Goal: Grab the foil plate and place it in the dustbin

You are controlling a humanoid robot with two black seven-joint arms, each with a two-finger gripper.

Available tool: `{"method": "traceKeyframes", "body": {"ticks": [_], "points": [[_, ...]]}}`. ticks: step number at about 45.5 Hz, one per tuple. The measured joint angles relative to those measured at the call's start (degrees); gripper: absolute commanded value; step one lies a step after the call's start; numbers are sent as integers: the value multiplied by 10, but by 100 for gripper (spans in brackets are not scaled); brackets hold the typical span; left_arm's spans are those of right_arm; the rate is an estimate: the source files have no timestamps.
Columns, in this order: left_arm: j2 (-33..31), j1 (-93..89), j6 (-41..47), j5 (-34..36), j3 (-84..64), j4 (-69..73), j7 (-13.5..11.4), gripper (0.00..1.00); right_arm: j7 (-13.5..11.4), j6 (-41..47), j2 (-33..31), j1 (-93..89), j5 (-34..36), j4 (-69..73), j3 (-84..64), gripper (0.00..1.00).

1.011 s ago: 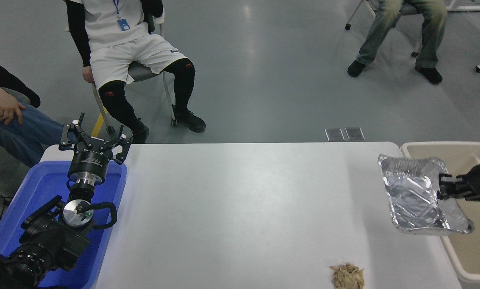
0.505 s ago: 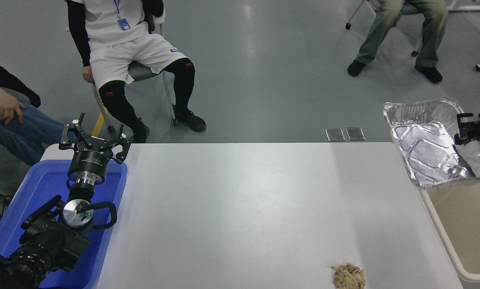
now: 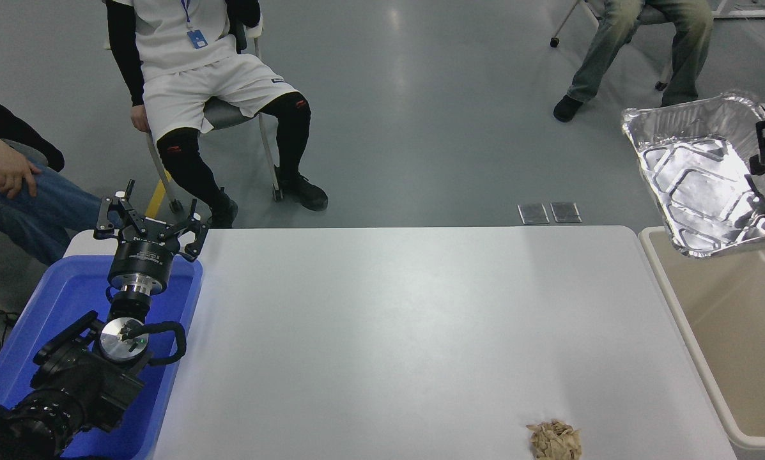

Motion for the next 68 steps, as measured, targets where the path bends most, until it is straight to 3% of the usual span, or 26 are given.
{"method": "traceKeyframes", "body": {"ticks": [15, 39, 55, 68], "points": [[0, 0, 0, 0, 0, 0, 0, 99, -9, 1, -38, 7, -7, -2, -23, 0], [0, 0, 0, 0, 0, 0, 0, 99, -19, 1, -159, -64, -57, -93, -27, 0], [0, 0, 0, 0, 0, 0, 0, 99, -19, -20, -188, -210, -52, -196, 40, 0], [0, 0, 0, 0, 0, 0, -1, 99, -19, -101, -167, -381, 17, -249, 128, 0]]}}
